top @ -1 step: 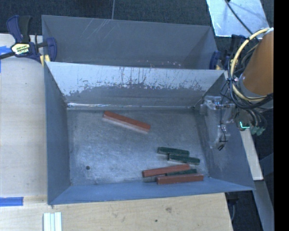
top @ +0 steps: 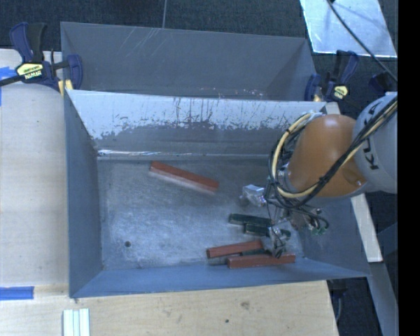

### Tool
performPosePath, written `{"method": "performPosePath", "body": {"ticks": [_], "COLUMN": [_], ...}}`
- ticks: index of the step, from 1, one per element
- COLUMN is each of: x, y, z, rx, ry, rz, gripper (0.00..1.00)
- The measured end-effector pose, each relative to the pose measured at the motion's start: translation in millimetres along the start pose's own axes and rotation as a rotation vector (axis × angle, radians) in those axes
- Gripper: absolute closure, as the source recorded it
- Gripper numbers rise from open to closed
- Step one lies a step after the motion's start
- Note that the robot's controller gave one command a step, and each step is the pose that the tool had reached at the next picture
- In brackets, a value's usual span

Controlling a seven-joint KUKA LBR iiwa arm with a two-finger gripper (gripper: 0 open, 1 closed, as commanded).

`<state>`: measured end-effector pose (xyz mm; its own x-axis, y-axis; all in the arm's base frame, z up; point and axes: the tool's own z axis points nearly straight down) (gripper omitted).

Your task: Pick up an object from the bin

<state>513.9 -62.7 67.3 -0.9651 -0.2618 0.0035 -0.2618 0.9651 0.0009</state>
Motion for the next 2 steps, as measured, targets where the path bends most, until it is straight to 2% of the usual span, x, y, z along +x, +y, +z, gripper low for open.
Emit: {"method": "performPosePath", "body": {"ticks": [1,2], "x": [16.4,13.4], "y": [26.0,43.2], "z": [-32.7,-43.2], "rx": [0.0,0.002], "ry": [-0.003,-0.008], "rz": [0.19,0.156], "gripper": [0.0,0.0]}}
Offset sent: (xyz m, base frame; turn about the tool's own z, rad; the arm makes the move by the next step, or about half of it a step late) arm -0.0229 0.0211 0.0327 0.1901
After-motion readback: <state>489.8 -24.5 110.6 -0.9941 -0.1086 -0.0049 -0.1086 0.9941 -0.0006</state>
